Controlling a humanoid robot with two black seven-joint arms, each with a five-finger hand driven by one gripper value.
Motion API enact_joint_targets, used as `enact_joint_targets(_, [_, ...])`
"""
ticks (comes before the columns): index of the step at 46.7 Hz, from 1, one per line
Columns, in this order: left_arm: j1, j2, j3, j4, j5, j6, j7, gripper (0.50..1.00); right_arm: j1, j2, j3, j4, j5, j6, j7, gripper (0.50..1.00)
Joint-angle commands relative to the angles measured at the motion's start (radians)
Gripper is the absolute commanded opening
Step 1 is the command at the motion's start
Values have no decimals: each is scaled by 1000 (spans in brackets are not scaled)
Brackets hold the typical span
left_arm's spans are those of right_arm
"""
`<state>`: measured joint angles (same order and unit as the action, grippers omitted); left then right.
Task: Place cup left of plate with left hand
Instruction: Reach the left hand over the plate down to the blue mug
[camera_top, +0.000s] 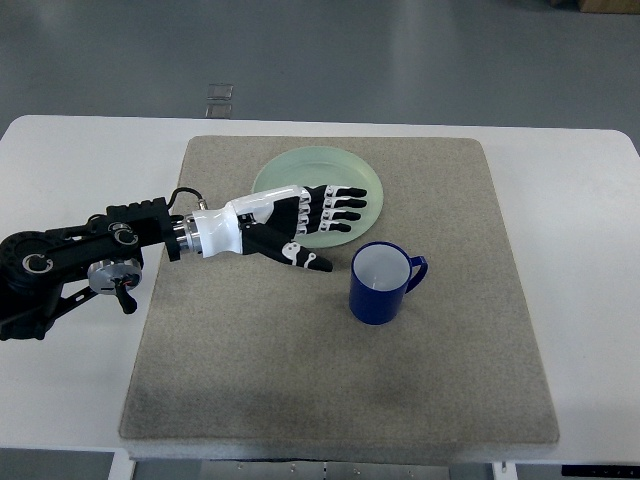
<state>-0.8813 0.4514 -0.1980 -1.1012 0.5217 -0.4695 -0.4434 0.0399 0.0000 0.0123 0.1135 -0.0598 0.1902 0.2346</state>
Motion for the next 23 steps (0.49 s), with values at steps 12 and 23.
enact_joint_targets(12, [5,-5,0,0,8,-5,0,994,0,0,0,0,0,0,0,932])
enact_joint_targets(23, [5,-33,6,6,11,-3,3,994,0,0,0,0,0,0,0,932])
